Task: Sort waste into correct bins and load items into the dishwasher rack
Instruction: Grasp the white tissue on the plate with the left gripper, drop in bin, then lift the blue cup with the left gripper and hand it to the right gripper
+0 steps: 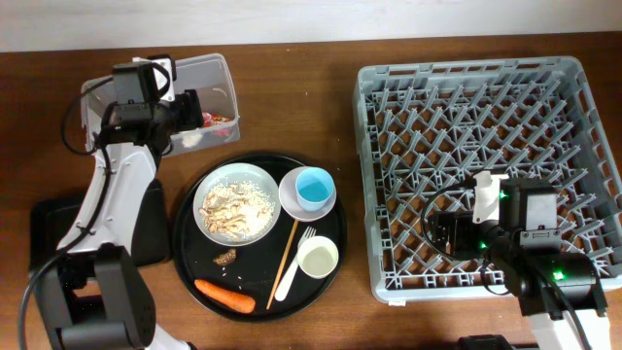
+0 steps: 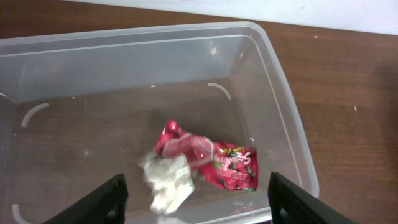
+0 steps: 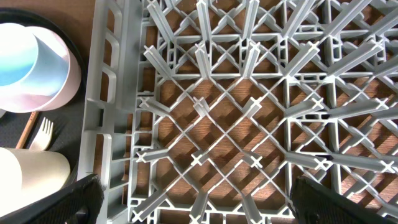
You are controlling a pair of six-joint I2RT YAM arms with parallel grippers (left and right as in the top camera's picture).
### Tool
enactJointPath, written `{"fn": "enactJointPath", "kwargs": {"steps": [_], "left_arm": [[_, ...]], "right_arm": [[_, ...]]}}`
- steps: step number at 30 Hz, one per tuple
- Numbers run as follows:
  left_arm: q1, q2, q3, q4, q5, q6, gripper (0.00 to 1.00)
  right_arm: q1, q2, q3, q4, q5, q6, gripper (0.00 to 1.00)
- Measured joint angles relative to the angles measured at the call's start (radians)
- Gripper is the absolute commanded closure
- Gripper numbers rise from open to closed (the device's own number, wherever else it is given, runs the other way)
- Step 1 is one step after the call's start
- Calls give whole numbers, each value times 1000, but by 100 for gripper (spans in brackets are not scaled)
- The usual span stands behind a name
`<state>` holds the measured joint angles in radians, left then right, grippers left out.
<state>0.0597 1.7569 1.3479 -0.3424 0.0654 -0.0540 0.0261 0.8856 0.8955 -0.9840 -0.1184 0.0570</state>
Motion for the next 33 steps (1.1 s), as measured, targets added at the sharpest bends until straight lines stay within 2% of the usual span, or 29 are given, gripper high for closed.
{"fn": "enactJointPath", "kwargs": {"steps": [1,3,5,7,8,9,11,14,18,23,26,27,28,29,33], "left_arm": [[2,-2,0,4,0,0,36],[3,-13,1,-12,43,3,37],[-1,-37,2,-85,168,0,36],[-49,-68,10,-238,350,0,36],[-70,-69,13,-268,376,1,36],[-116,-69,18,-383,418,-1,36],[-192,-69,15,-492,455,0,36],[-292,-69,8,-557,447,0,36],[-413,-69,-58,-499,296,0,36],[-450,-68,-79,-408,255,0,37],[-450,-53,-80,-386,248,-29,48],[-450,-24,-80,-385,248,-42,55],[-450,-7,-80,-386,248,-47,71],[-450,17,-80,-383,247,-48,81],[-449,48,-84,-361,243,-57,99]], "right_arm": [[0,0,0,0,0,0,1],[0,0,0,0,0,0,1],[0,0,0,2,0,0,1],[0,0,0,3,0,0,2],[0,0,0,2,0,0,1],[0,0,0,3,0,0,1],[0,0,1,1,0,0,1],[0,0,1,0,0,0,1],[0,0,1,-7,0,0,1],[0,0,1,-8,0,0,1],[0,0,1,-8,0,0,1],[0,0,1,-8,0,0,1],[0,0,1,-8,0,0,1],[0,0,1,-8,0,0,1],[0,0,1,-8,0,0,1]]}}
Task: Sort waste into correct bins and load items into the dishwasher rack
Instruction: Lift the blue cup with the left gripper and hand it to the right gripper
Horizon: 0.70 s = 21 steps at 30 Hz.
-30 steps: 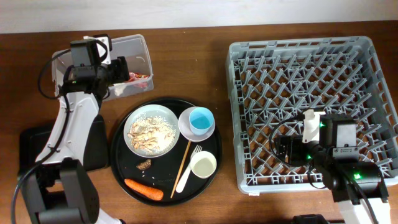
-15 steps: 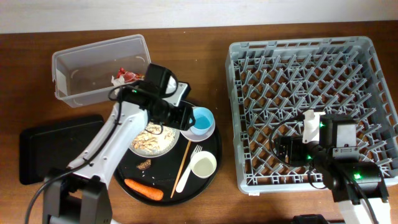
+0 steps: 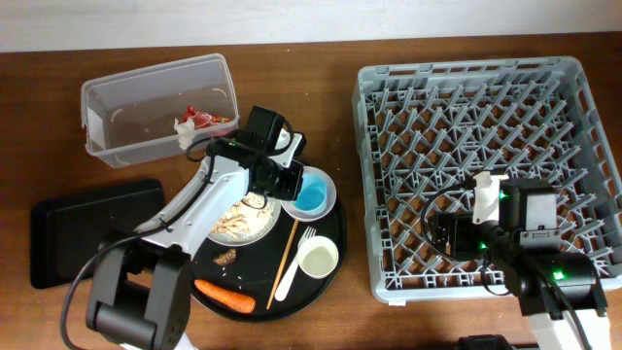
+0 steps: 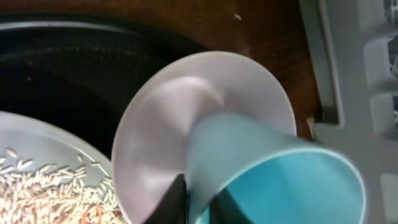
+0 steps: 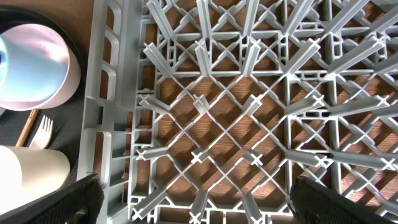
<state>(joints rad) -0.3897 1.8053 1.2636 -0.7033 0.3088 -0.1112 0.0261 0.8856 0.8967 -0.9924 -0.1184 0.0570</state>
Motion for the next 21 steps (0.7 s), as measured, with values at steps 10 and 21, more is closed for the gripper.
{"fn": "enactJointPath", "kwargs": {"steps": [10,21], "left_arm": [[212,-65,190,-110,439,51,100],[177,-60,190,-145,1032,65,100]], "right_arm": [[0,23,4,258,-117,-31,1],[2,262,4,516,-1142,-351,1]]}}
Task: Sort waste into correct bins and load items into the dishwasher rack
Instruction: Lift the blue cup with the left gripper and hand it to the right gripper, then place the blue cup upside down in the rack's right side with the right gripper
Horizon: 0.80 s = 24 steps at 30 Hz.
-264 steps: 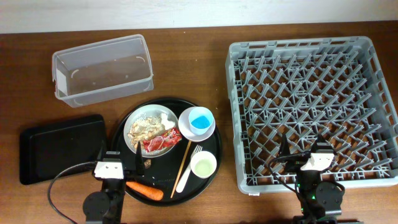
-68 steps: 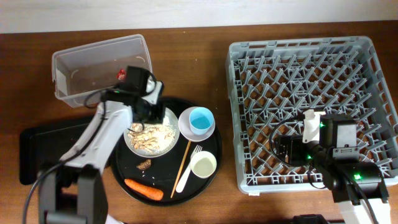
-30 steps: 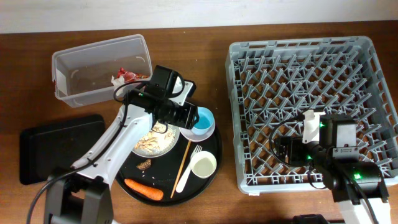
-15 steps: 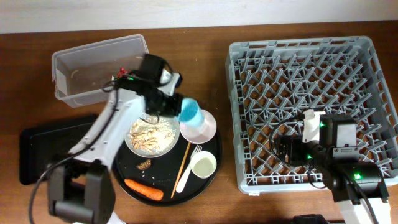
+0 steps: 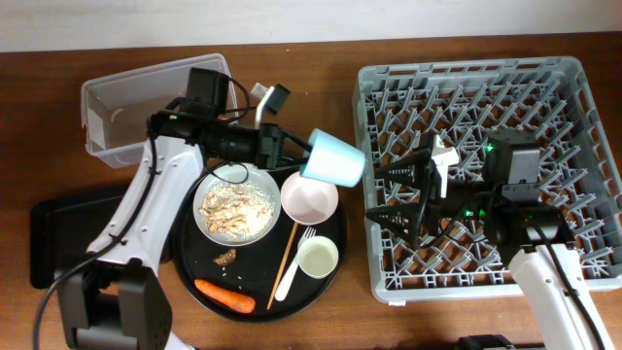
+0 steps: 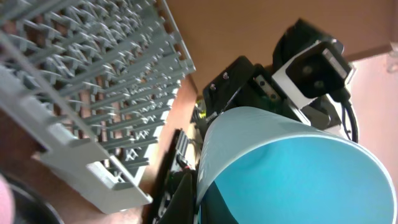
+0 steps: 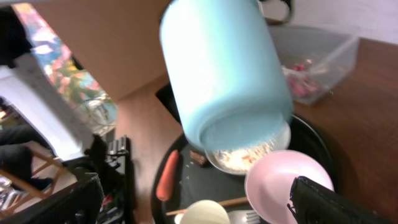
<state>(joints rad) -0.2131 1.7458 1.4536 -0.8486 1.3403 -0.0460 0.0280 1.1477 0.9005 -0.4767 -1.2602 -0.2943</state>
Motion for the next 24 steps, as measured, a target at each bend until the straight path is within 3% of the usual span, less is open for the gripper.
{"fn": "enactJointPath", "kwargs": {"steps": [7,12,16,17,18,19,20,24], "left_arm": [[-113,0,0,0,-5,0,100],[-144,1,0,24,-10,0,100],[-145,1,0,25,-6,0,100],[-145,1,0,25,-6,1,97],[-145,1,0,25,-6,1,87],[-145,1,0,26,-6,3,71],[-145,1,0,27,-6,9,65],[-142,1,4,-7,-162,-2,60]], "right_arm": [[0,0,0,33,-51,2,0],[0,0,0,36,-53,14,29],[-2,2,0,37,-45,26,38],[-2,2,0,37,-44,29,39],[-2,2,0,36,-43,31,40],[-2,2,0,36,-43,33,43],[-2,2,0,36,-45,31,43],[-1,2,0,26,23,83,45]]}}
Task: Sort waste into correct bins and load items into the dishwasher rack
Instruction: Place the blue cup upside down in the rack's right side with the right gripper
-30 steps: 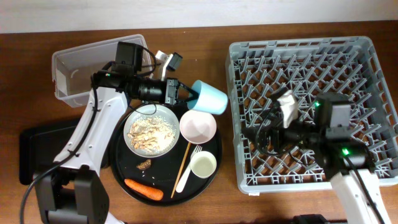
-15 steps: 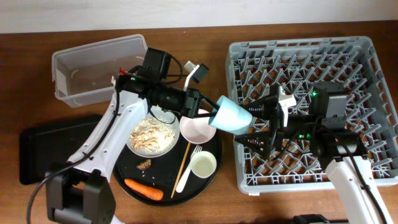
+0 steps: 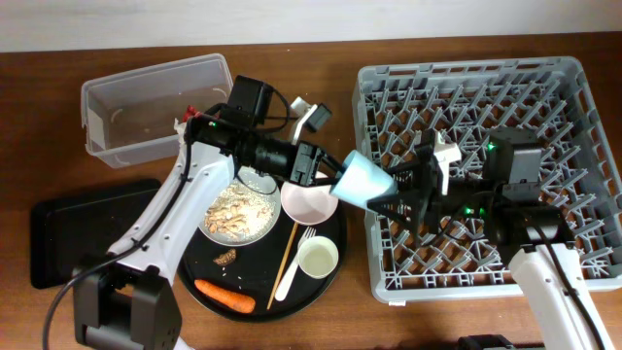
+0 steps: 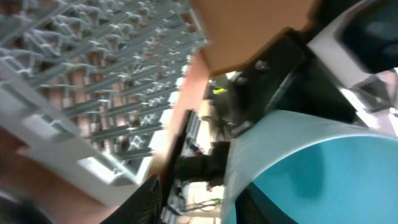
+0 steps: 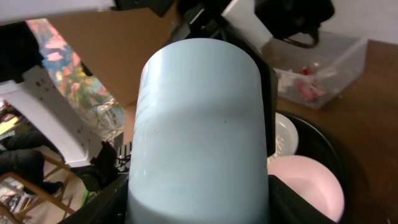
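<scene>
A light blue cup (image 3: 362, 181) hangs on its side between the two arms, just left of the grey dishwasher rack (image 3: 466, 70). My right gripper (image 3: 387, 196) is shut on its base end; in the right wrist view the cup (image 5: 199, 124) fills the space between both fingers. My left gripper (image 3: 328, 173) is open at the cup's mouth. In the left wrist view one finger sits inside the cup (image 4: 311, 168), and the other finger stands off the rim.
On the black round tray (image 3: 330, 277) are a pink bowl (image 3: 309, 200), a plate of rice (image 3: 233, 214), a white cup (image 3: 318, 259), a fork (image 3: 292, 270), a chopstick (image 3: 285, 255) and a carrot (image 3: 225, 295). A clear bin (image 3: 146, 107) stands back left, a black bin (image 3: 87, 224) front left.
The cup has moved right and down to the rack's left edge. My right gripper has shut on its base end. The left gripper's fingers have parted from the rim.
My left gripper was open over the clear bin, wrappers lying inside. Then it was shut on the blue cup's rim in the pink bowl. Then it held the cup in the air toward my open right gripper. Now the right gripper holds the cup.
</scene>
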You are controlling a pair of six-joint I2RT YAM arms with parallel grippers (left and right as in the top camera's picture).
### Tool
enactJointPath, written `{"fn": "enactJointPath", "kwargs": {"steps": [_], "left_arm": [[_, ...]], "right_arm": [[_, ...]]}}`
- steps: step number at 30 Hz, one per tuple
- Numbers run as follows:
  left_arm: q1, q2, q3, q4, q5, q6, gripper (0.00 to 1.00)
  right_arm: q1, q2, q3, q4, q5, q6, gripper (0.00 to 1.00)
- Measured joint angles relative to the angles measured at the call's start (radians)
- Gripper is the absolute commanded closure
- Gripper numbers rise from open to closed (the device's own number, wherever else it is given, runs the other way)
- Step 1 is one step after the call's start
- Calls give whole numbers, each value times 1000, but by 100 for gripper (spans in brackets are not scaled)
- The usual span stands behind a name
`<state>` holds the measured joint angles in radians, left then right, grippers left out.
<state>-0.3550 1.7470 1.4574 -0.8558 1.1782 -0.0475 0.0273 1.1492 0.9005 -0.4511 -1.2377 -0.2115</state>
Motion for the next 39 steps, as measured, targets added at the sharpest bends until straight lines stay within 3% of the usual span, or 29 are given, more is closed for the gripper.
{"fn": "enactJointPath", "kwargs": {"steps": [3,4,6,10,15,19,21,27,39], "left_arm": [[58,-1,6,-140,-323,-2,58],[113,-3,6,-199,-480,-5,58],[189,-25,5,-245,-651,-7,57],[251,-108,5,-275,-851,-6,57],[251,-118,5,-285,-928,-6,57],[251,-118,5,-289,-938,-6,57],[251,-118,5,-294,-944,-6,57],[251,-118,5,-296,-944,-6,57],[251,-118,5,-300,-944,-6,57]], "right_arm": [[0,2,7,-66,178,92,49],[0,3,32,-166,303,137,49],[1,10,116,-340,491,180,45],[-54,8,336,-635,880,264,46],[-391,19,380,-728,1081,291,49],[-660,145,382,-749,1155,303,49],[-724,219,382,-749,1169,314,48],[-742,332,400,-747,1193,316,44],[-742,359,411,-689,1209,317,43]]}}
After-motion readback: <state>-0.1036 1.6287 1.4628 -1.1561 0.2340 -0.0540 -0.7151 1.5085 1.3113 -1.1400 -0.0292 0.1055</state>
